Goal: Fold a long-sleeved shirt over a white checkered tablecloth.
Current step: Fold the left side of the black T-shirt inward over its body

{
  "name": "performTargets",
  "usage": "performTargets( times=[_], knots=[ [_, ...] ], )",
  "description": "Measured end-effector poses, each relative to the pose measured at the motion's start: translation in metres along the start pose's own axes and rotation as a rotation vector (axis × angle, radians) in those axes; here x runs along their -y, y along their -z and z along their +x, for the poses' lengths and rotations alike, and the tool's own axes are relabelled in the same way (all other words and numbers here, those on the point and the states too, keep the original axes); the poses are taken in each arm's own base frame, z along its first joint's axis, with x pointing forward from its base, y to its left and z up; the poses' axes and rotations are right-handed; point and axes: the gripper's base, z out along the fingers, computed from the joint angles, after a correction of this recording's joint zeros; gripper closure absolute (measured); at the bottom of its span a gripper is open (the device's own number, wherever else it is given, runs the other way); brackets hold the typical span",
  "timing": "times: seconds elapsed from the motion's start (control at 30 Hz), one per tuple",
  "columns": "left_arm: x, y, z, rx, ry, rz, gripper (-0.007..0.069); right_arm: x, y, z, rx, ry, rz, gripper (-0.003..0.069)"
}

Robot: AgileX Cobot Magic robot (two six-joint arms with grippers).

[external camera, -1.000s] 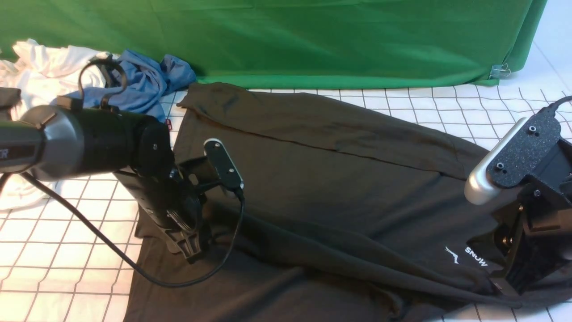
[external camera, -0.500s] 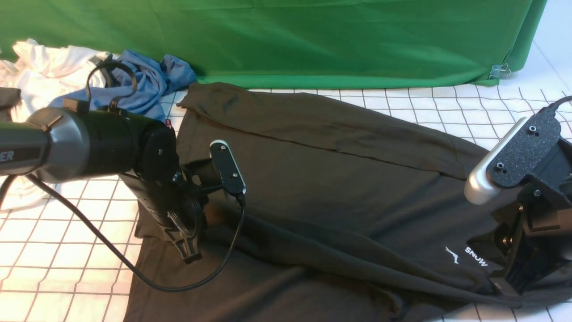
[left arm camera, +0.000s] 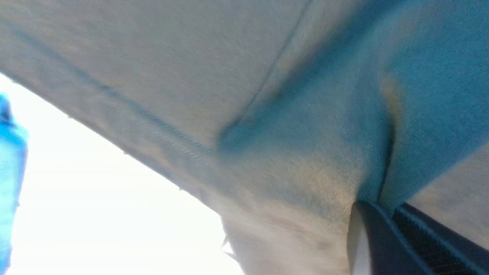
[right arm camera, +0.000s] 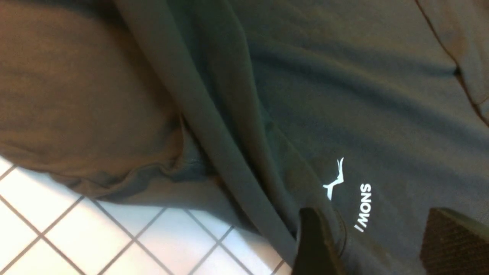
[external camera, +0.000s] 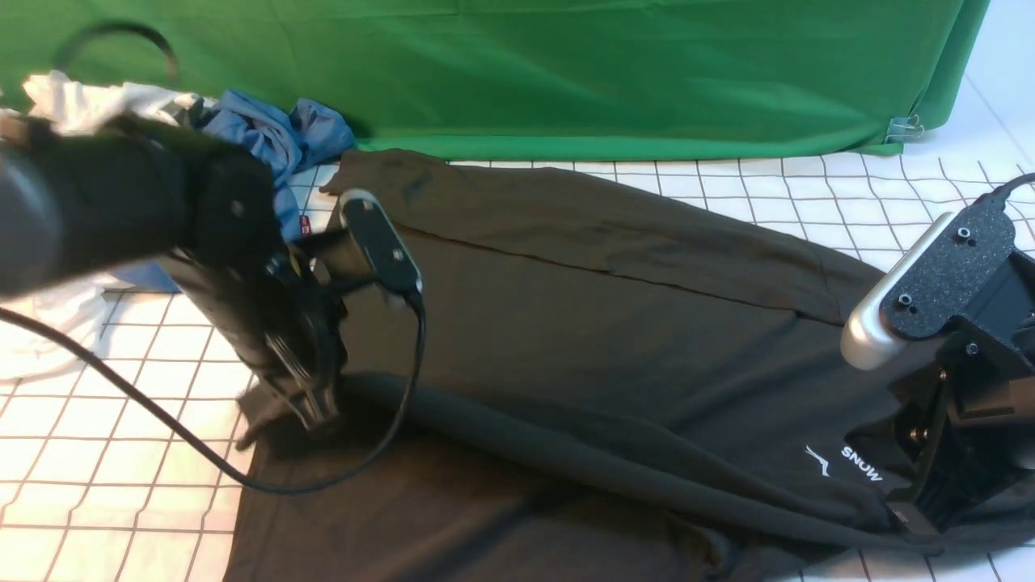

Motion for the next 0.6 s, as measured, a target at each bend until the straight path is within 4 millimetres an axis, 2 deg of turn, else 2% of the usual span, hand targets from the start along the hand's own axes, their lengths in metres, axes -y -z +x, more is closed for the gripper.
performTargets(
  times=[0.13, 0.27, 0.43, 0.6],
  knots=[
    [-0.003, 0.036, -0.005, 0.049, 0.020, -0.031, 0.0661, 0.000, 0.000, 0.000, 0.000, 0.001, 0.001, 0.0265],
    [-0.007, 0.057, -0.012, 0.059, 0.038, -0.019, 0.0661, 0.001, 0.000, 0.000, -0.005, 0.011, 0.010, 0.0266],
    [-0.014, 0.076, -0.022, 0.101, 0.043, -0.042, 0.0661, 0.001, 0.000, 0.003, -0.033, 0.018, 0.008, 0.0266],
    [-0.018, 0.074, -0.026, 0.092, 0.046, -0.035, 0.0661, 0.000, 0.000, 0.005, -0.057, 0.046, -0.001, 0.0223]
  ],
)
